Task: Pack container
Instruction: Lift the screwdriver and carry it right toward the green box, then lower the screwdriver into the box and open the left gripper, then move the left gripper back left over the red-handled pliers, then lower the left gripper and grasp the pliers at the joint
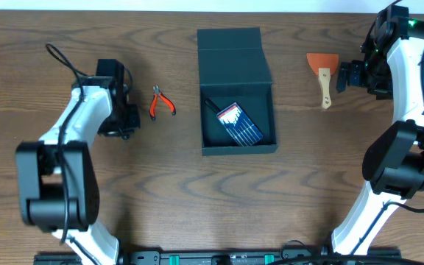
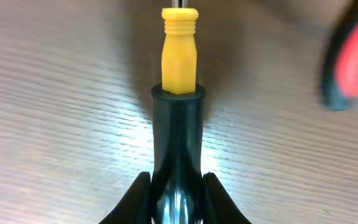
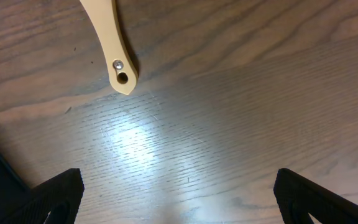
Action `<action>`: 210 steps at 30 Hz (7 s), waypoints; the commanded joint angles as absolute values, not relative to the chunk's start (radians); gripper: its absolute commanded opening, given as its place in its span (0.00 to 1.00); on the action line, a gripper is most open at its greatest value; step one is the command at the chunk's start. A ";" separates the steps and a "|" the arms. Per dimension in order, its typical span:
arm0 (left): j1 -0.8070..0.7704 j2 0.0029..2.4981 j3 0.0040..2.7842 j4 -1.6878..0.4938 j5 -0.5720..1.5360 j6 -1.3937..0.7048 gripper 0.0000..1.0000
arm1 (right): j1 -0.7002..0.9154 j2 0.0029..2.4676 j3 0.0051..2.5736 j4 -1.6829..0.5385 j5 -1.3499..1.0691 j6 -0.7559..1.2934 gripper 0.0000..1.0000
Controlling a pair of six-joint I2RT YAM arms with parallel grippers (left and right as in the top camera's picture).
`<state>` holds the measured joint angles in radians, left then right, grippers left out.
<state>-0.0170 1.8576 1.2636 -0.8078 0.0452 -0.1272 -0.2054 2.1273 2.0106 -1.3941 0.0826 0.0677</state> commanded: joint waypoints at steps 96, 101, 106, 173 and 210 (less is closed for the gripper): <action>-0.623 1.842 1.303 -0.603 0.142 -0.313 0.36 | -0.209 2.129 2.009 -1.395 0.085 0.063 0.99; -0.623 1.833 1.354 -0.621 0.142 -0.302 0.36 | -0.209 2.129 2.009 -1.395 0.086 0.063 0.99; -0.609 1.828 1.518 -0.709 0.138 -0.281 0.36 | -0.209 2.129 2.009 -1.395 0.085 0.063 0.99; -0.144 2.167 1.626 -0.813 0.071 0.146 0.82 | -0.209 2.129 2.009 -1.395 0.086 0.063 0.99; -0.145 2.171 1.539 -0.704 0.052 0.119 0.82 | -0.209 2.129 2.009 -1.395 0.086 0.063 0.99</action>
<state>-0.1413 2.1536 1.5459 -0.7063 0.0673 0.1280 -0.2054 2.1273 2.0106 -1.3941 0.0826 0.0673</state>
